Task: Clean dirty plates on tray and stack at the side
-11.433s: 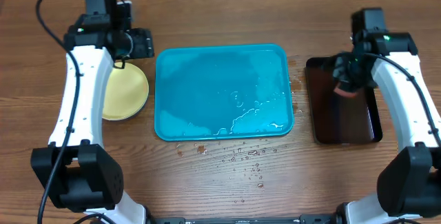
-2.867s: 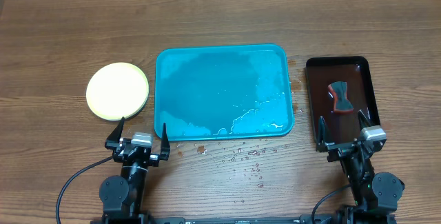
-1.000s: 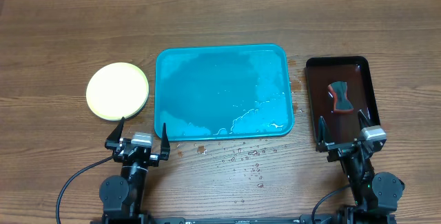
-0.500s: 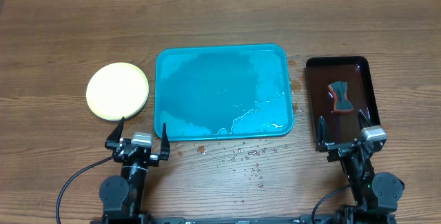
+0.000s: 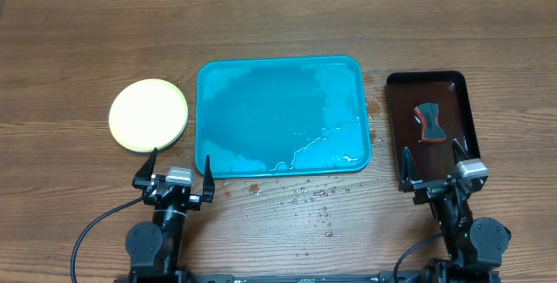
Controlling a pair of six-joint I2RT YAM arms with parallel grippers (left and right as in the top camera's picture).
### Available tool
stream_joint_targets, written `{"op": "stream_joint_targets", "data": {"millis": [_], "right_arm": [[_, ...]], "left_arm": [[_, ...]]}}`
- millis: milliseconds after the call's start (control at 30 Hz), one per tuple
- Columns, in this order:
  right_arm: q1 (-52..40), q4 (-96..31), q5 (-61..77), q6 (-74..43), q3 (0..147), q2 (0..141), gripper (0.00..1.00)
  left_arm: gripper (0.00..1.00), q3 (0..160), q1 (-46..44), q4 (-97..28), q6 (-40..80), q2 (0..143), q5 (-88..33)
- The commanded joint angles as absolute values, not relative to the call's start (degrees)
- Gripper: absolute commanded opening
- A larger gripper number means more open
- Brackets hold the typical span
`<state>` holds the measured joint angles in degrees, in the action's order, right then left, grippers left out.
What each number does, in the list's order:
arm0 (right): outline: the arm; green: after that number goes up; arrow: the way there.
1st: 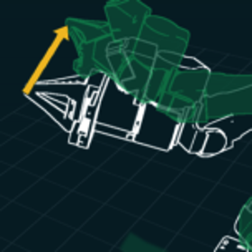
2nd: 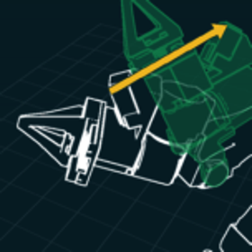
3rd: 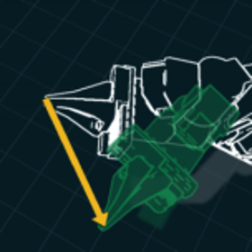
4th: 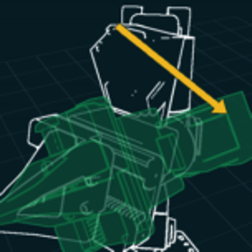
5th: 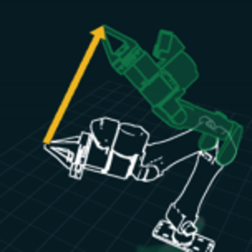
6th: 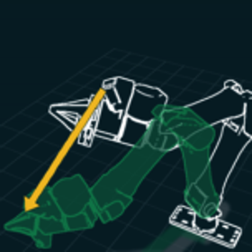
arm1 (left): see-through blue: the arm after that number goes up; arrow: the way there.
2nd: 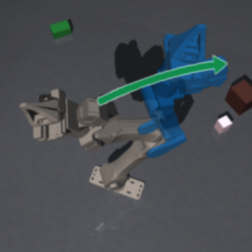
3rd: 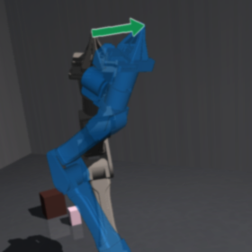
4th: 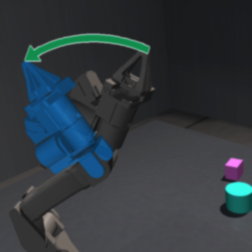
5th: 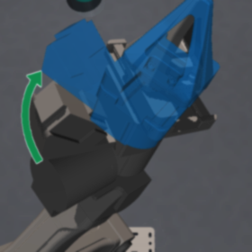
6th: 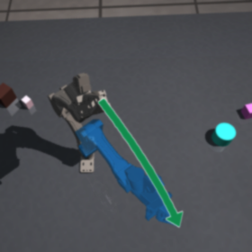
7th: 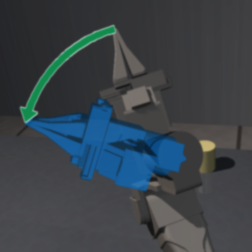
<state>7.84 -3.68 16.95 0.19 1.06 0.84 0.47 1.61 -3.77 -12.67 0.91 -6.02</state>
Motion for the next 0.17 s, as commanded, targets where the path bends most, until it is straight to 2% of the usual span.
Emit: {"op": "stream_joint_targets", "data": {"millis": [0,133], "right_arm": [[7.6,-3.3,16.5,-0.1,0.4,0.2,1.0],[7.6,-3.3,16.5,-0.1,0.4,0.2,1.0]], "left_arm": [[1.0,0.3,2.0,-3.9,-14.2,0.3,-6.2],[0.99,0.3,2.0,-3.9,-14.2,0.3,-6.2]]}}
